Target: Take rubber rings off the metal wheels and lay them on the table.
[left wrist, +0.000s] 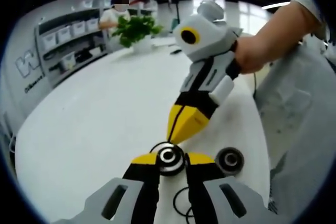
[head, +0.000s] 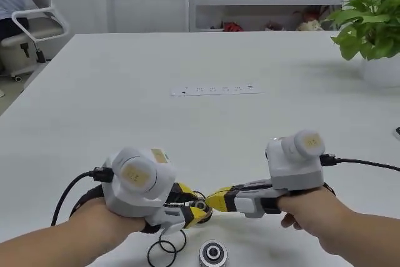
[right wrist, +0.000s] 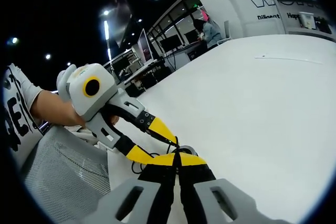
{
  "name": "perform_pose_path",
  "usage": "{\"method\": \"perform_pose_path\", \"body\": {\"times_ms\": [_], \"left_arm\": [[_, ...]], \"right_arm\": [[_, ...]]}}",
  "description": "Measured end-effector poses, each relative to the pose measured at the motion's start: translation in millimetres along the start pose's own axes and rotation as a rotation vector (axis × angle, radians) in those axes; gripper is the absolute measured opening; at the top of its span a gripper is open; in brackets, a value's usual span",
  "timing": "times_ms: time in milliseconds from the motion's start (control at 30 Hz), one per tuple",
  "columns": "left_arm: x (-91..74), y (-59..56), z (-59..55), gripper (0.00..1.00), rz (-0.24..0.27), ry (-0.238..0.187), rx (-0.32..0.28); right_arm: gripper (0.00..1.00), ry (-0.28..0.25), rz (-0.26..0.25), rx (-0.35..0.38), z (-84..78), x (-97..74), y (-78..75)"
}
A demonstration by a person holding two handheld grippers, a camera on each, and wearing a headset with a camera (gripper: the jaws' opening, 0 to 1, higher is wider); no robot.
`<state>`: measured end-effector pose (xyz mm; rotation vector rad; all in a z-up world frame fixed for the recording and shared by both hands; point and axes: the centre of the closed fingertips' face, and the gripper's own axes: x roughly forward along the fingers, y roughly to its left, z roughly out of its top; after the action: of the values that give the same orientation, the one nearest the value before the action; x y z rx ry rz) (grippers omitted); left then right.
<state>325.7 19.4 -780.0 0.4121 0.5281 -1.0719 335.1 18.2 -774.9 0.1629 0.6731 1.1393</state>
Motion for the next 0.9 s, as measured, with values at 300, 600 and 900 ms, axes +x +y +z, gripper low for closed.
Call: {"method": "perform_pose_path", "body": {"times_ms": [300, 600, 900], "left_arm": [[-21.7, 0.1, 4.1, 0.30, -0.003, -0.027, 0.010], [-43.8, 3.4, 9.5, 0.38, 0.016, -0.073, -0.014], [-61.4, 1.0, 10.0, 0.46, 0.021, -0.096, -0.007]], "right_arm": [[0.00, -0.021, 0.010, -0.006, 9.3, -5.3, 6.3], [0.00, -0.025, 0.028, -0.008, 11.5, -4.5, 14.2], [0.00, -0.024, 0.053, -0.007, 13.1, -0.9, 27.0]]}}
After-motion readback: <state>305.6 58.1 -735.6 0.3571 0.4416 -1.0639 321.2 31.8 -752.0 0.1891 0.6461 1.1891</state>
